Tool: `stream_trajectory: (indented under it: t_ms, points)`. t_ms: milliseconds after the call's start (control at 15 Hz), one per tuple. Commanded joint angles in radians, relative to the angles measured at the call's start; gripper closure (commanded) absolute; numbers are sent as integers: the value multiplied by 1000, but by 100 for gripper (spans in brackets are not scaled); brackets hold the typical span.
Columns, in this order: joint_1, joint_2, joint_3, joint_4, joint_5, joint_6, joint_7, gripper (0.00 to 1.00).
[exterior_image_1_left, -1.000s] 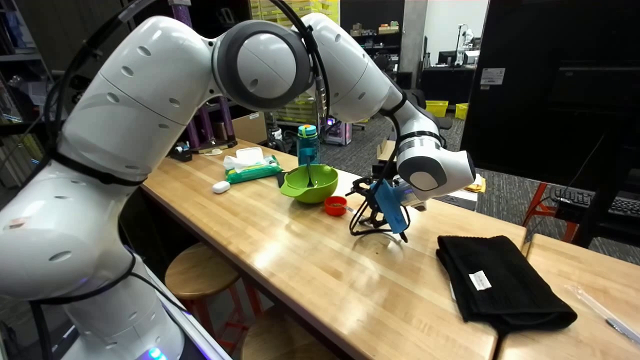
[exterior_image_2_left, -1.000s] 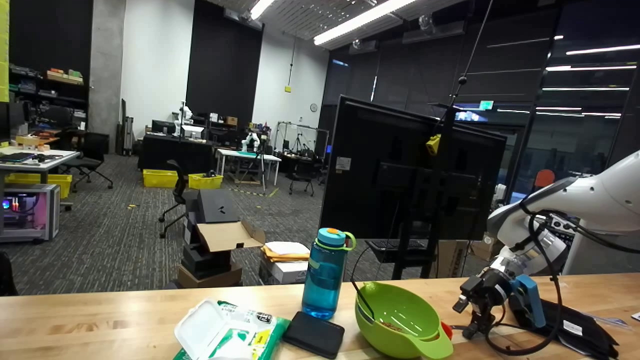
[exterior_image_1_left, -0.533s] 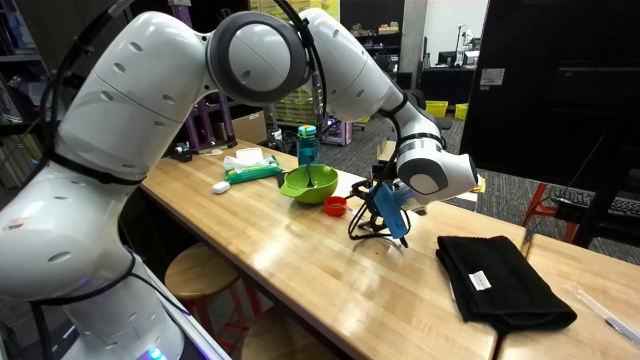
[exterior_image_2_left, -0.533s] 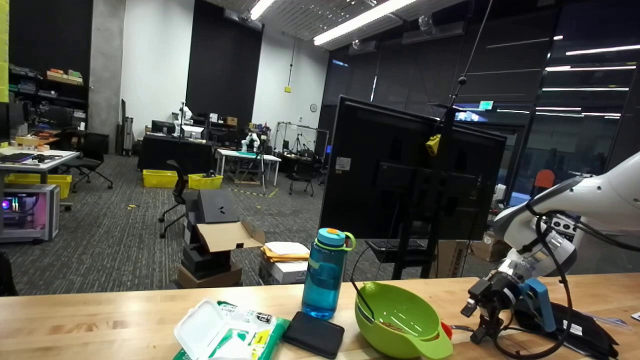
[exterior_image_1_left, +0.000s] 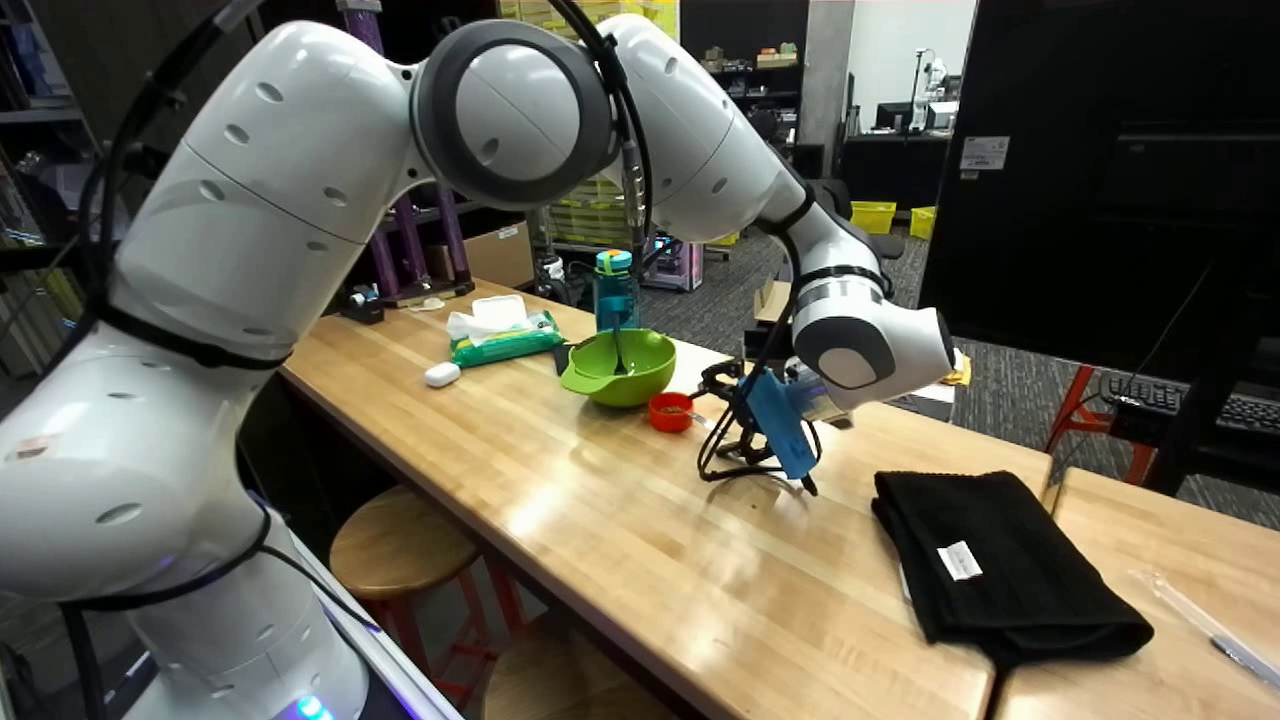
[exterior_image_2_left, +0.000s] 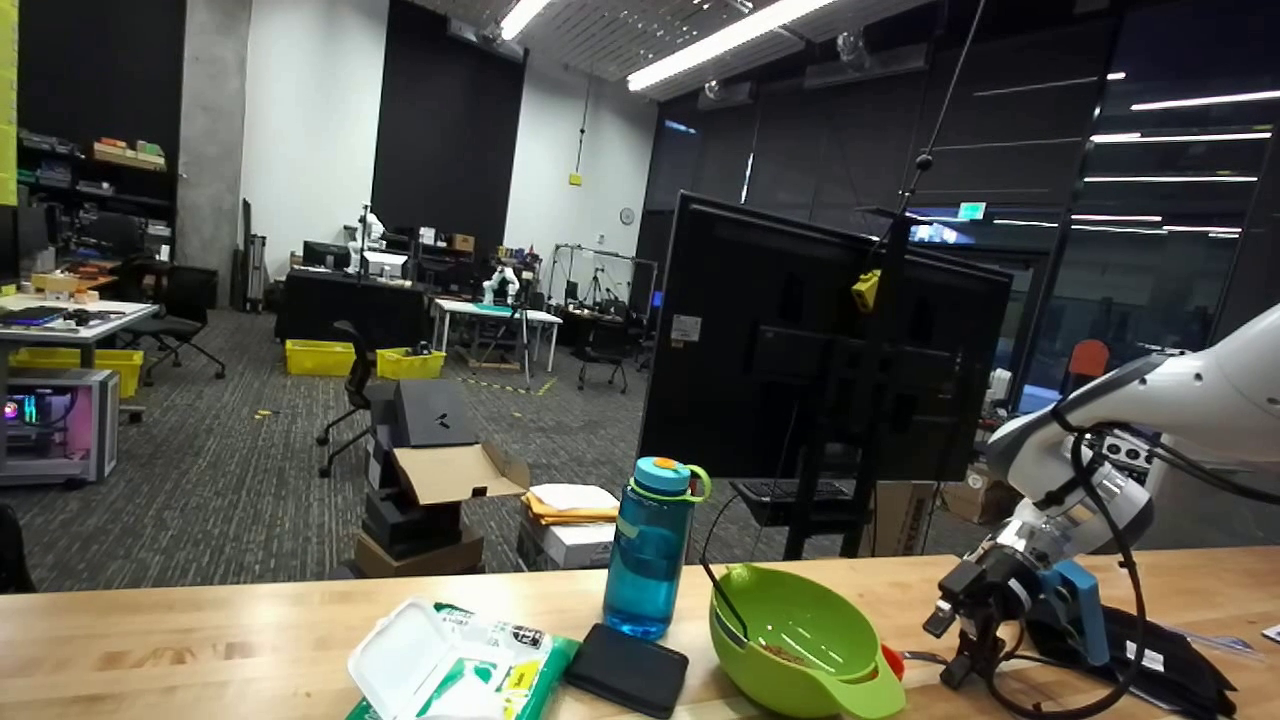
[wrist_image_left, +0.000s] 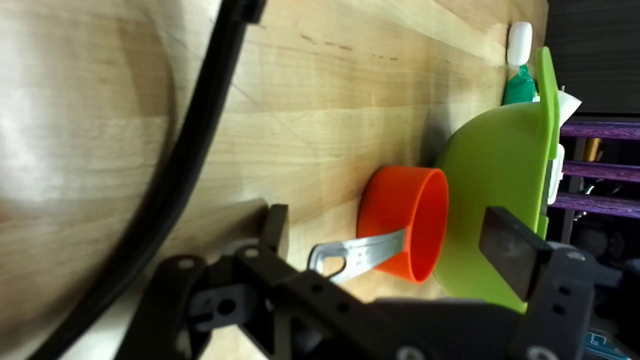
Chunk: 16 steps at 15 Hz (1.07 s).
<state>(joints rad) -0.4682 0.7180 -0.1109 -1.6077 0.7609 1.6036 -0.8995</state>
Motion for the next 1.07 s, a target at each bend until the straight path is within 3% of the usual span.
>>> stream_trajectory:
  t_ms: [0, 867, 1000]
  points:
    - [16, -14, 0, -20, -21, 7, -18, 0]
    - [23, 6, 13, 18, -25, -8, -30, 0]
    - [23, 7, 12, 20, -25, -7, -31, 23]
